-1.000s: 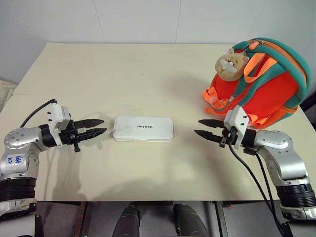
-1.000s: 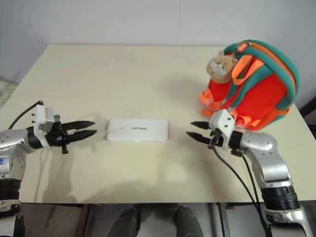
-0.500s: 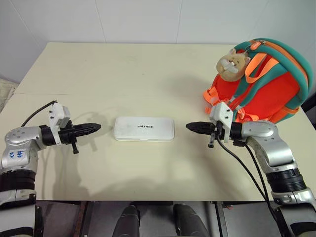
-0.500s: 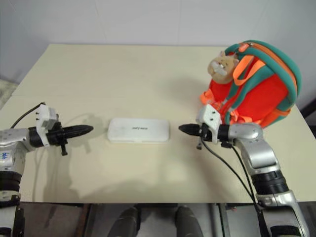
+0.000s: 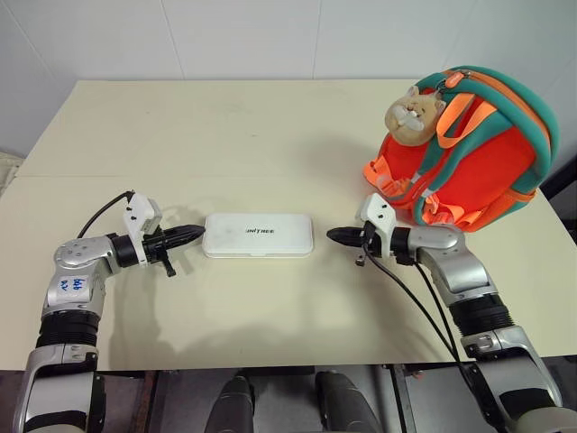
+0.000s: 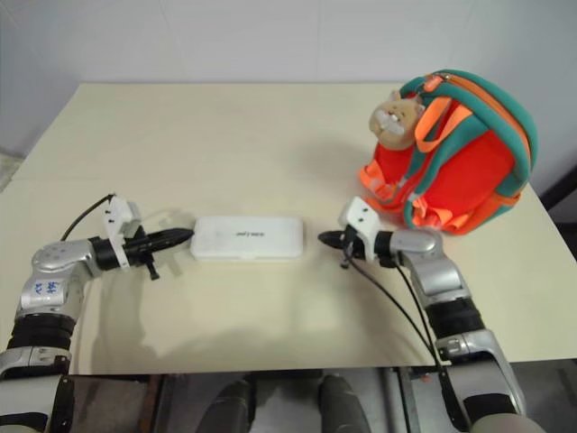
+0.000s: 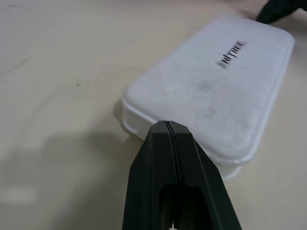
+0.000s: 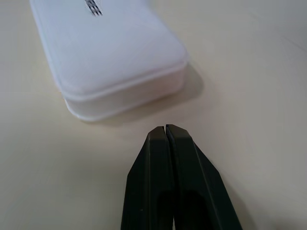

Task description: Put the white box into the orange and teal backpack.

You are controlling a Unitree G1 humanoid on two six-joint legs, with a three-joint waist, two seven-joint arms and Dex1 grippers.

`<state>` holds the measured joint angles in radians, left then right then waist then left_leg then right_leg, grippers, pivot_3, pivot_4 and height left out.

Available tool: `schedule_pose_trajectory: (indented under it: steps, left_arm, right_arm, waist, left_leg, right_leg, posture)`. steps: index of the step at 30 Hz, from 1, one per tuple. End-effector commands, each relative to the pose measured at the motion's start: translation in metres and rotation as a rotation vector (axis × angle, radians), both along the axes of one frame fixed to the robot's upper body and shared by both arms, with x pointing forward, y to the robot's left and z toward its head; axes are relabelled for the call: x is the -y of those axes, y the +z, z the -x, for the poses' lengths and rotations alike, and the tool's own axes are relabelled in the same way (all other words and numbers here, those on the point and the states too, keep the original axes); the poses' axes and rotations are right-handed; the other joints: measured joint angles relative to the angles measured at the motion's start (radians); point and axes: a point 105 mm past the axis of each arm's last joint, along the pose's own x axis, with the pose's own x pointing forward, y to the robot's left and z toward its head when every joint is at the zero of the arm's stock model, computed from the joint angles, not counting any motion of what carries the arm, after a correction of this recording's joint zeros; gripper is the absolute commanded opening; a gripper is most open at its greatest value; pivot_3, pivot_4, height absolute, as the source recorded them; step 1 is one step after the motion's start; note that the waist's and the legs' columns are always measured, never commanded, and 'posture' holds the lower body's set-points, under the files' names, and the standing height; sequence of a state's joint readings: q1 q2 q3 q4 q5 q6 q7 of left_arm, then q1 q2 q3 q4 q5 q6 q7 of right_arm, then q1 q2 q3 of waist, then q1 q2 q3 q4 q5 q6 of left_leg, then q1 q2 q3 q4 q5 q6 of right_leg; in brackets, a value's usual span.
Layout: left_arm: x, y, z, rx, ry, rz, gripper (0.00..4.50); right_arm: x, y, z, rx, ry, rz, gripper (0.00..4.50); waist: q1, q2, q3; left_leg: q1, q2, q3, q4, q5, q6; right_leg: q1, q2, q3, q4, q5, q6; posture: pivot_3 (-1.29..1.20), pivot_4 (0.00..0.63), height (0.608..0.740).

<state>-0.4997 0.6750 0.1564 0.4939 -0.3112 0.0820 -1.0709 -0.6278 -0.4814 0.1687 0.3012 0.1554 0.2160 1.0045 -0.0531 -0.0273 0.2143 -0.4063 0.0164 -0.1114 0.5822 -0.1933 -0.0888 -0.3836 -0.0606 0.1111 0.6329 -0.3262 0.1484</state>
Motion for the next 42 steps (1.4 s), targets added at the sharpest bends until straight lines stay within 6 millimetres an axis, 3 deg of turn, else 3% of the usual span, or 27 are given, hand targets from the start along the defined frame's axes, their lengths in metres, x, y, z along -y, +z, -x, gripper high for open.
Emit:
schedule_pose_trajectory:
  steps: [1, 13, 21, 28, 42]
  left_arm:
    - [-0.001, 0.002, 0.001, 0.024, 0.016, 0.007, 0.00]
    - [-0.014, -0.002, 0.003, 0.026, 0.117, 0.003, 0.00]
    - [0.007, -0.008, 0.000, 0.018, 0.060, 0.036, 0.00]
    - [0.014, -0.011, 0.003, 0.002, 0.031, 0.042, 0.00]
    - [0.030, -0.026, 0.034, -0.083, -0.076, 0.072, 0.00]
  right_arm:
    - [-0.007, 0.014, 0.000, 0.053, 0.023, -0.001, 0.06]
    - [-0.012, 0.012, 0.004, 0.041, 0.036, -0.003, 0.06]
    - [-0.017, 0.011, 0.005, 0.035, 0.044, -0.013, 0.06]
    - [-0.025, 0.009, 0.008, 0.026, 0.064, -0.036, 0.06]
    - [-0.021, 0.008, 0.027, -0.007, 0.124, -0.020, 0.06]
  waist:
    - [-0.001, 0.000, 0.000]
    - [-0.003, 0.000, 0.000]
    - [-0.002, 0.000, 0.000]
    - [-0.002, 0.000, 0.000]
    - [-0.002, 0.000, 0.000]
  left_leg:
    - [0.000, 0.000, 0.000, 0.000, 0.000, 0.000]
    - [0.000, 0.000, 0.000, 0.001, 0.000, 0.000]
    - [0.000, 0.000, 0.000, 0.001, 0.000, 0.000]
    - [0.000, 0.000, 0.000, 0.001, 0.000, 0.000]
    - [0.000, 0.000, 0.000, 0.000, 0.000, 0.000]
  right_leg:
    - [0.000, 0.000, 0.000, 0.000, 0.000, 0.000]
    - [0.000, 0.000, 0.000, 0.003, 0.000, 0.000]
    - [0.000, 0.000, 0.000, 0.002, 0.000, 0.000]
    - [0.000, 0.000, 0.000, 0.002, 0.000, 0.000]
    - [0.000, 0.000, 0.000, 0.001, -0.001, 0.000]
  posture:
    - [0.00, 0.150, 0.740]
    - [0.00, 0.150, 0.740]
    - [0.00, 0.150, 0.740]
    - [0.00, 0.150, 0.740]
    - [0.00, 0.150, 0.740]
